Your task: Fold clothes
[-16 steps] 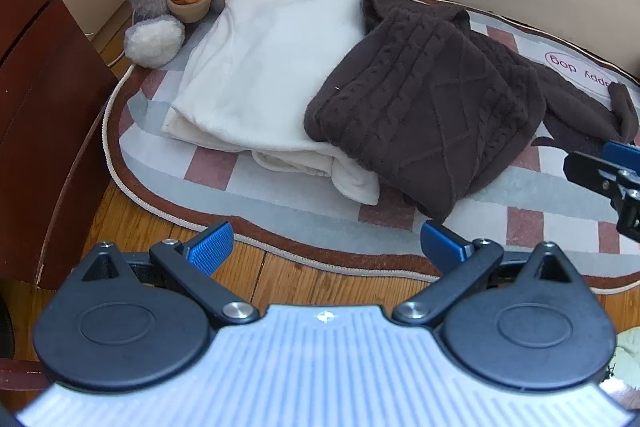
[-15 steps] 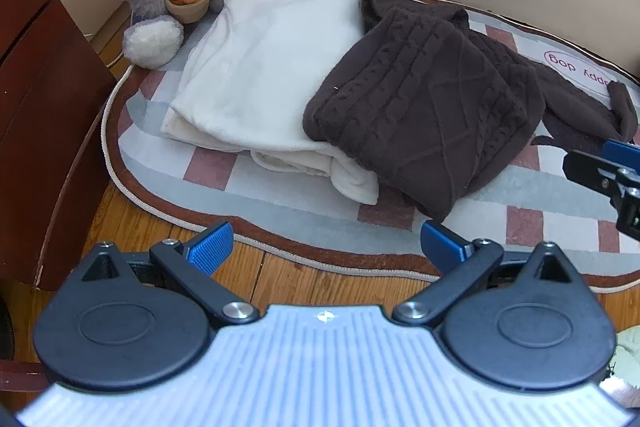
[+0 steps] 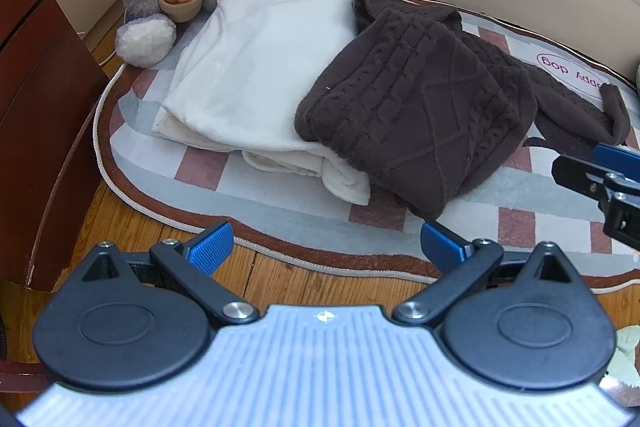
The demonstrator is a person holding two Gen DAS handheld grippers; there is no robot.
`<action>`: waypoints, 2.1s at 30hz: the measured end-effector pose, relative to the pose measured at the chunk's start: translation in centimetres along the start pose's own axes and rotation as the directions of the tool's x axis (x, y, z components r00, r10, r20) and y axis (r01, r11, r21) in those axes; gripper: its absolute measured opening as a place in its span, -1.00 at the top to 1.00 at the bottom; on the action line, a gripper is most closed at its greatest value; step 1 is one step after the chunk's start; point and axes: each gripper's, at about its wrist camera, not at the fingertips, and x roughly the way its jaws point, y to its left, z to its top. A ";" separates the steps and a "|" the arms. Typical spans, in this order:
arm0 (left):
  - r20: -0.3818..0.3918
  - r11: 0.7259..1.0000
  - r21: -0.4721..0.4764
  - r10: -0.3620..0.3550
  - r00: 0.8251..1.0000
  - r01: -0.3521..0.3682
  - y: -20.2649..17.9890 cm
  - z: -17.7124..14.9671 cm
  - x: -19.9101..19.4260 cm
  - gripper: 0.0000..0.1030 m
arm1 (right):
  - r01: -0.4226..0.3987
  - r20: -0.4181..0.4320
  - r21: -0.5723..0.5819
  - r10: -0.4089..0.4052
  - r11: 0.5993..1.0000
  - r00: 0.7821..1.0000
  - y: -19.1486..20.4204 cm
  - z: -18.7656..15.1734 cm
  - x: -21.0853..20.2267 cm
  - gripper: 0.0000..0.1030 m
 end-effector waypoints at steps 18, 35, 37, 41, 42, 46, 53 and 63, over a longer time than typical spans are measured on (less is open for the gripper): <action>-0.011 1.000 0.009 0.002 1.000 -0.002 -0.4 -0.1 -0.1 -0.98 | 0.012 -0.018 0.019 -0.011 1.000 1.000 -0.3 -0.4 0.4 -0.20; -0.021 1.000 0.007 0.000 1.000 0.000 -0.5 -0.2 0.2 -0.98 | 0.019 -0.035 0.022 -0.018 1.000 0.999 -0.5 -0.5 0.8 -0.20; -0.022 1.000 0.008 0.000 1.000 0.000 -0.5 -0.2 0.2 -0.98 | 0.019 -0.037 0.022 -0.018 1.000 0.999 -0.5 -0.5 0.8 -0.20; -0.025 1.000 0.010 0.000 1.000 0.000 -0.5 -0.2 0.2 -0.98 | 0.017 -0.039 0.024 -0.016 1.000 0.999 -0.5 -0.6 0.9 -0.20; -0.026 1.000 0.010 0.001 1.000 -0.001 -0.5 -0.2 0.3 -0.98 | 0.015 -0.040 0.025 -0.014 1.000 0.999 -0.5 -0.6 0.9 -0.20; -0.031 1.000 0.009 0.000 1.000 0.000 -0.5 -0.3 0.4 -0.98 | 0.010 -0.044 0.028 -0.009 1.000 0.999 -0.5 -0.7 0.9 -0.20; -0.036 1.000 0.014 0.003 0.999 -0.002 -0.6 -0.3 0.6 -0.98 | 0.008 -0.057 0.034 -0.006 0.999 0.998 -0.4 -0.8 1.1 -0.20; 0.003 0.998 -0.060 0.013 1.000 -0.012 0.3 -0.3 1.1 -0.98 | -0.007 -0.060 0.079 0.012 0.997 0.998 -1.3 -0.8 1.1 -0.20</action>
